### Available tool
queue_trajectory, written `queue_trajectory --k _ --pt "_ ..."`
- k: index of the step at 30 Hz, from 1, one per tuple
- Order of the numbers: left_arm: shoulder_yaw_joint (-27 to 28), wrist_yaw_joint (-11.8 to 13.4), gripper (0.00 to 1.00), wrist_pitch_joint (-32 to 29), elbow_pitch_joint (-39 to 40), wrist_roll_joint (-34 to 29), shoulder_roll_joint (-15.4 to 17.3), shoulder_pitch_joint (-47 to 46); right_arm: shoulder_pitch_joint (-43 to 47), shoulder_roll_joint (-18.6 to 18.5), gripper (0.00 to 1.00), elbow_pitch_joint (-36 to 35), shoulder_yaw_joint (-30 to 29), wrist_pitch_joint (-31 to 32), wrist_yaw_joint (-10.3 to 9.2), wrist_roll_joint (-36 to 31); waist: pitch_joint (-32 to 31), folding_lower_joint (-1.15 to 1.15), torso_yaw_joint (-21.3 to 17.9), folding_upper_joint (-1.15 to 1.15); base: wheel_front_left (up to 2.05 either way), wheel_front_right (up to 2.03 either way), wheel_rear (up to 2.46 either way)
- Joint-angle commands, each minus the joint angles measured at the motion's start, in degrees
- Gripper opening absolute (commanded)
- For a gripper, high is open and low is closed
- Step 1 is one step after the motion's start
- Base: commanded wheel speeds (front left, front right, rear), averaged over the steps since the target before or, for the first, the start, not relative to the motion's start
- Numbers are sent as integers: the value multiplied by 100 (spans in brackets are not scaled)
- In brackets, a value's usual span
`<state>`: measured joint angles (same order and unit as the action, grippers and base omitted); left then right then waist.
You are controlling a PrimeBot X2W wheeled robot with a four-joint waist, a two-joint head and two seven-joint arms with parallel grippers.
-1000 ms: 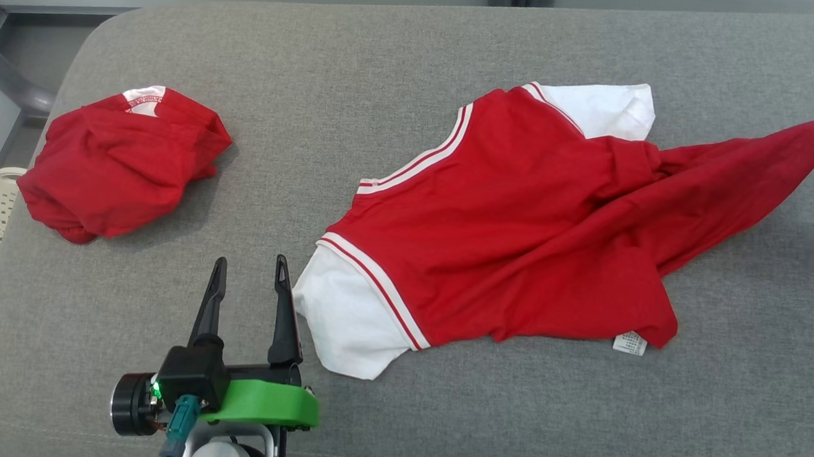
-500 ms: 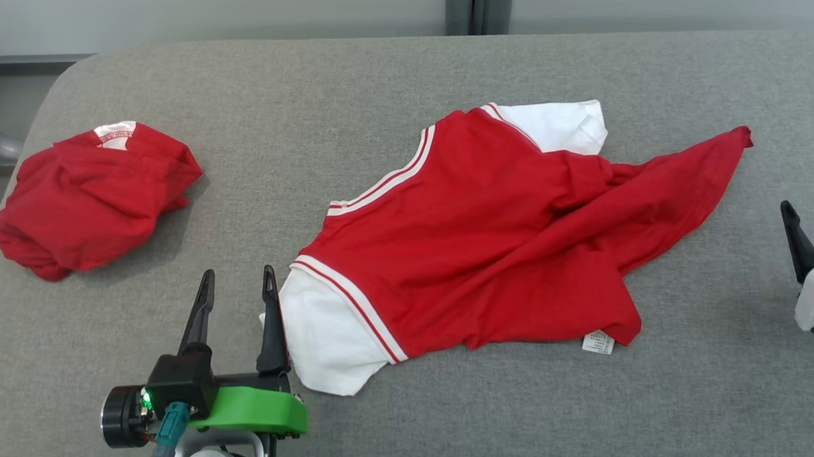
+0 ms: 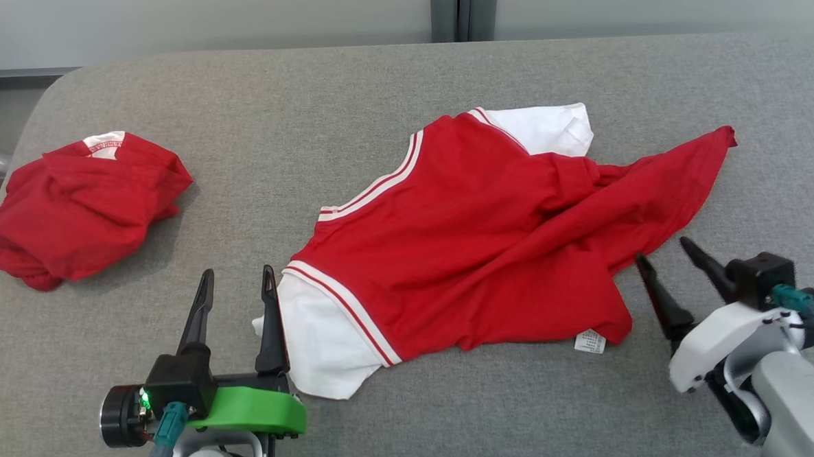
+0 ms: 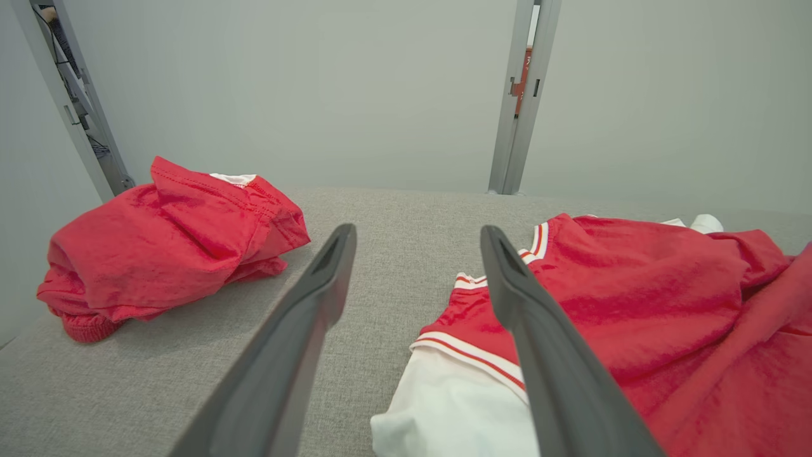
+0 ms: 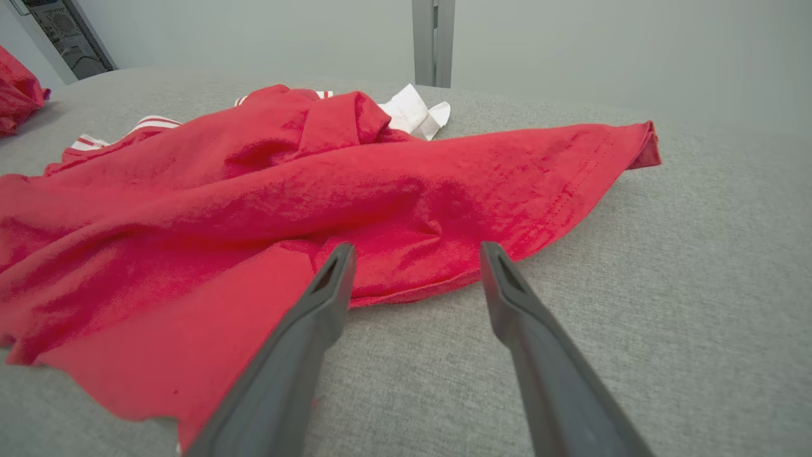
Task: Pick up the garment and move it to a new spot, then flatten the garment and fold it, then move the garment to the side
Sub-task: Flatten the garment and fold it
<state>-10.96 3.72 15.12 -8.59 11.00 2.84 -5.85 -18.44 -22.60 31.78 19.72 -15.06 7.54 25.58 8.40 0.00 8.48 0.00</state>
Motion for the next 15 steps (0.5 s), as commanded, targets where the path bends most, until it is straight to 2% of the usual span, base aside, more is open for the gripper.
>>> queue_trajectory --k 1,5,12,14,15 --pt "29 -20 100 4 11 -22 11 55 126 45 100 -104 86 -15 -10 72 0 0 19 0 0 0 0" --pt "39 -24 100 3 13 -31 11 46 331 219 100 -331 346 -15 -10 117 4 0 54 0 0 0 0" --pt "-7 -7 100 4 24 -4 11 20 559 390 100 -128 622 -10 -10 163 34 0 134 0 0 0 0" --pt "9 10 100 4 36 -2 11 27 590 402 0 -59 667 17 -10 220 49 0 132 0 0 0 0" --pt "27 13 100 3 43 -5 11 35 584 415 0 -41 671 16 -10 244 54 0 120 0 0 0 0"
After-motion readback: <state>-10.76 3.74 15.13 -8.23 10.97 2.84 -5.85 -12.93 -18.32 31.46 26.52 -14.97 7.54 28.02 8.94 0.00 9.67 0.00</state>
